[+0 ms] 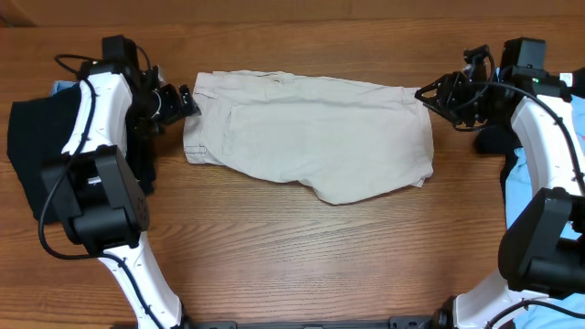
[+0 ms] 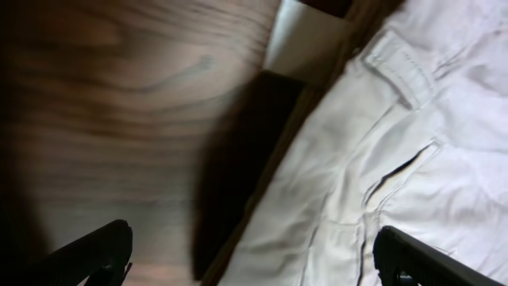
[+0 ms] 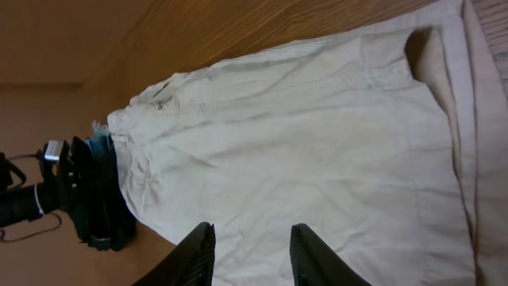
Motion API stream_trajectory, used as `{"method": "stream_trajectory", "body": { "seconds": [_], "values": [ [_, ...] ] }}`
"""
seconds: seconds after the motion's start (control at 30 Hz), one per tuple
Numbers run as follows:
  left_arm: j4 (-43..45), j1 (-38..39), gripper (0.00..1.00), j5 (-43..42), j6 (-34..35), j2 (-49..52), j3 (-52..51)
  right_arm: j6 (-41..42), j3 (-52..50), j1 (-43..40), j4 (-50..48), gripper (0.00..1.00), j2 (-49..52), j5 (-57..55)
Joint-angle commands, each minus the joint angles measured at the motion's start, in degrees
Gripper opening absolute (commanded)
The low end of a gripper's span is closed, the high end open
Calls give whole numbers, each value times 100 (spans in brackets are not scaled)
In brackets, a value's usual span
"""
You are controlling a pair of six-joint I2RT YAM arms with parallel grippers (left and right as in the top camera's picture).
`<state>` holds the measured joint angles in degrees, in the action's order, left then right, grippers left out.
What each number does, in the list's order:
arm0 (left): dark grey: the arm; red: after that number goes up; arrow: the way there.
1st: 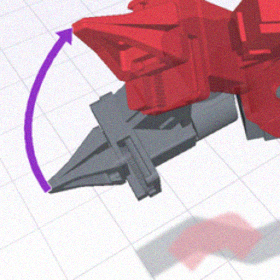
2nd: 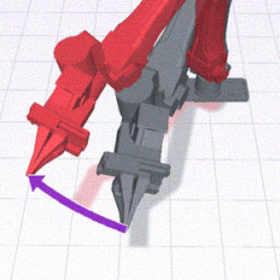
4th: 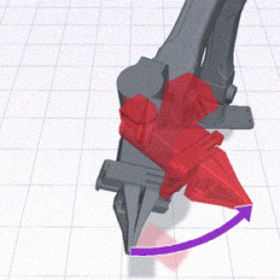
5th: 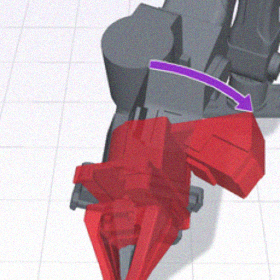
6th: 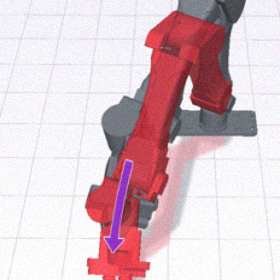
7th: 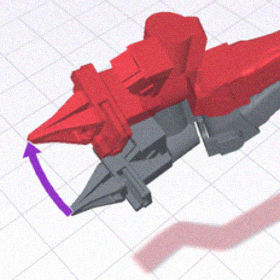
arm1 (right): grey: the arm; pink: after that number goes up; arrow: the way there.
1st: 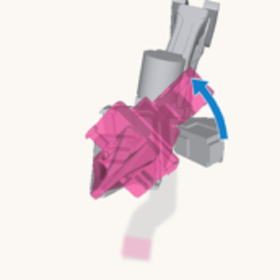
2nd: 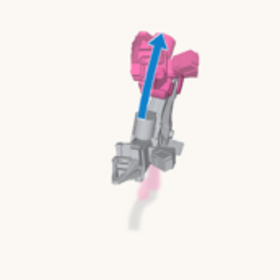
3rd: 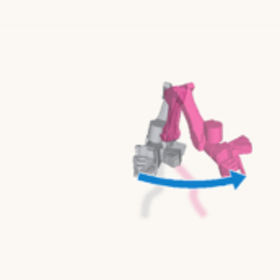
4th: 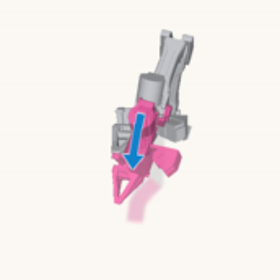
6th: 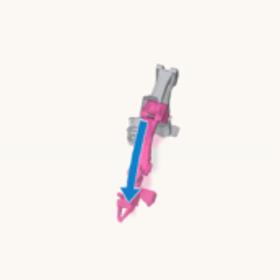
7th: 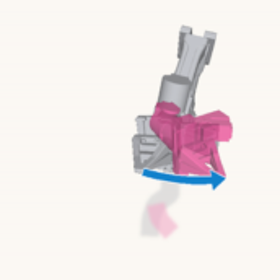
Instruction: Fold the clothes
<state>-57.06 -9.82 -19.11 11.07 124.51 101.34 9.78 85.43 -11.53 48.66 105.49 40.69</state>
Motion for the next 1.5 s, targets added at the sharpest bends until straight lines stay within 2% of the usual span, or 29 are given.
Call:
{"method": "stream_trajectory", "body": {
  "seconds": [0.0, 0.23, 0.37, 0.43, 0.5, 0.6, 0.67, 0.73, 0.8, 0.93, 1.27, 1.37, 1.47],
  "values": [
    [437, 129, 100, -498, 76, 98, -398, -109, 15, 28, -15, 34, -61, 98],
    [905, 166, 99, -774, 138, 337, -826, -109, 15, 28, -11, 34, -61, 101],
    [1093, 315, 87, -1051, 138, 509, -828, -107, 15, 28, -9, 34, -61, 103],
    [1154, 428, 73, -1023, 136, 514, -828, -105, 15, 28, -4, 34, -61, 101],
    [1255, 516, 66, -1036, 140, 514, -828, -105, 15, 28, 13, 34, -61, 103],
    [1318, 623, 49, -1032, 136, 514, -828, -105, 15, 28, 15, 33, -61, 103],
    [1285, 632, 25, -1034, 138, 514, -824, -105, 15, 28, 15, 33, -61, 103],
    [1196, 621, 11, -1062, 138, 511, -782, -105, 15, 28, 37, 33, -61, 103],
    [933, 586, 5, -1104, 140, 505, -629, -105, 15, 28, 74, 33, -61, 101],
    [-114, 529, 4, -1014, -114, 352, 92, -105, 15, 28, 101, 33, -61, 103],
    [-3101, 525, 4, 938, -935, -352, 2822, -103, 15, 28, 101, 33, -61, 103],
    [-3777, 527, 4, 1537, -975, -352, 3781, -98, 15, 28, 96, 33, -61, 103],
    [-3974, 658, 4, 1510, -984, -372, 4625, -83, 15, 28, 98, 33, -61, 105]
  ]
}}
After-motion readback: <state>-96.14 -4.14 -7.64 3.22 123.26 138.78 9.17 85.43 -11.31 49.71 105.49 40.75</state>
